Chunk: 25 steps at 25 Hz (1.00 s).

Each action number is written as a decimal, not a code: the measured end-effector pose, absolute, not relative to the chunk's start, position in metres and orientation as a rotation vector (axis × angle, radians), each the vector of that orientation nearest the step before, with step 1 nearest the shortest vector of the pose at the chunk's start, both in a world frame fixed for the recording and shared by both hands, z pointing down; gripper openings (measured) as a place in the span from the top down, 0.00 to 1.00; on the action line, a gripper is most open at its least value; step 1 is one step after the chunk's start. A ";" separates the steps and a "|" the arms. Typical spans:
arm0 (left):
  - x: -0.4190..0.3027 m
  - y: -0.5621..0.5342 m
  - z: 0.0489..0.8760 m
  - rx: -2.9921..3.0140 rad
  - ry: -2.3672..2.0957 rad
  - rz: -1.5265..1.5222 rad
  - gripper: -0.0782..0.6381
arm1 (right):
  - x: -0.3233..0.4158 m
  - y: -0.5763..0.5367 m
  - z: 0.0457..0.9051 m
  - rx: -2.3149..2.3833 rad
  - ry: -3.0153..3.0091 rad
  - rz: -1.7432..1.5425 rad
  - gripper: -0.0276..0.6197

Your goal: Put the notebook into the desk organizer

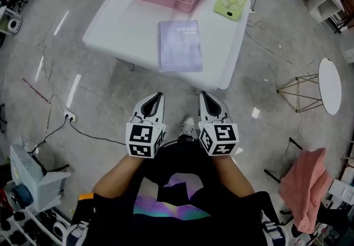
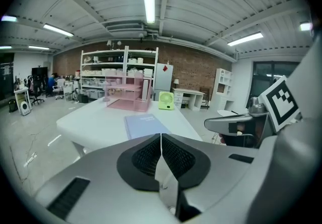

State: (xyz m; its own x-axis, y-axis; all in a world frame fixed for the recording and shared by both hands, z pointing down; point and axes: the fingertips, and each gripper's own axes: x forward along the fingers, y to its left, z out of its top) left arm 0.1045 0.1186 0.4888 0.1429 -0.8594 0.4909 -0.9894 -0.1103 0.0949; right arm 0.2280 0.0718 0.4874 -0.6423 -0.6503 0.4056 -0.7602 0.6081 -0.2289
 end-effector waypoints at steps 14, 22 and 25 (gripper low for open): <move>0.050 0.053 0.524 1.760 -1.738 0.370 0.66 | 0.208 -0.011 0.514 1.027 -2.514 0.598 0.93; 0.030 0.001 0.577 1.684 -1.558 0.387 0.58 | 0.193 -0.059 0.548 1.072 -2.373 0.689 0.85; 0.022 -0.016 0.592 1.665 -1.522 0.410 0.57 | 0.191 -0.073 0.565 1.088 -2.316 0.738 0.80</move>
State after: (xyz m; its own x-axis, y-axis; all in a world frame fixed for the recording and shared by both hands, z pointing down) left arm 0.0223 -0.0165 0.5921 0.2153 -0.6662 0.7140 -0.9349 0.0708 0.3479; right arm 0.1915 -0.0732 0.5646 -0.5726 -0.5427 0.6144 -0.7982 0.5399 -0.2670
